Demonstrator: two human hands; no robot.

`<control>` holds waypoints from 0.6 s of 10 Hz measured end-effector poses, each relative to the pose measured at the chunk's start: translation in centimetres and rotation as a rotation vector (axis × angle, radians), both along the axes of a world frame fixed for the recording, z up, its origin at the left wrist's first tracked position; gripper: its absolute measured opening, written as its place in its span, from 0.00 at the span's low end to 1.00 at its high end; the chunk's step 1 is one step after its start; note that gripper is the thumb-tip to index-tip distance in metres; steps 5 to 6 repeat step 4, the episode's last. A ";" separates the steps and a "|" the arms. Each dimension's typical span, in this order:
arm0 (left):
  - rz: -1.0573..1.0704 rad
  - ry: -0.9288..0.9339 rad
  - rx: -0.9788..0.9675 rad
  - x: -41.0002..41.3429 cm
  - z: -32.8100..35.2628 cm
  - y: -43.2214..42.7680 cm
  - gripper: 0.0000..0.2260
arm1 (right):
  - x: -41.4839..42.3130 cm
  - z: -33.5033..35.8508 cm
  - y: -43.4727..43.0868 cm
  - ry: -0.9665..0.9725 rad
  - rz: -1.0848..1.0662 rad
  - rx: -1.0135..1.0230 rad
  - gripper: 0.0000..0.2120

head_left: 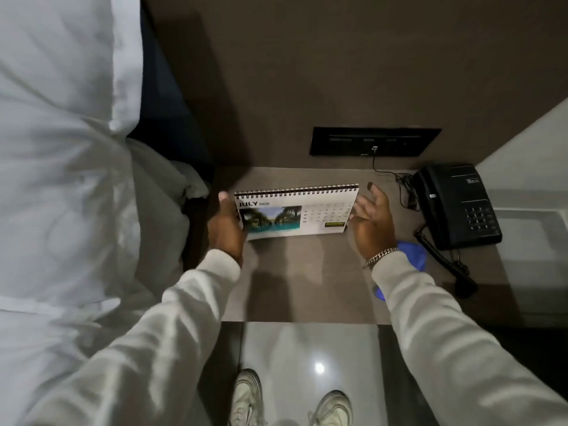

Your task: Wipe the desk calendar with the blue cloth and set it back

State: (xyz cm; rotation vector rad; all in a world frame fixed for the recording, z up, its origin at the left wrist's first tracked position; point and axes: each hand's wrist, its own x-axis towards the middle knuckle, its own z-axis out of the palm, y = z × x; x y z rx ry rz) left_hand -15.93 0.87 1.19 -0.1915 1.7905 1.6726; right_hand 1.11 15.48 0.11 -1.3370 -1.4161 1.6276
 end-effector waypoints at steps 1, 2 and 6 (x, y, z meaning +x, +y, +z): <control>-0.059 0.008 0.020 -2.9 -0.1 2.1 0.27 | -2.1 -0.3 1.4 0.037 0.009 0.013 0.36; -0.115 -0.009 0.064 -5.2 -0.5 3.7 0.28 | -4.0 -0.6 3.0 0.047 0.006 0.028 0.36; -0.171 -0.069 0.161 -7.8 -1.4 4.9 0.30 | -5.4 -1.8 3.8 0.110 0.011 0.101 0.36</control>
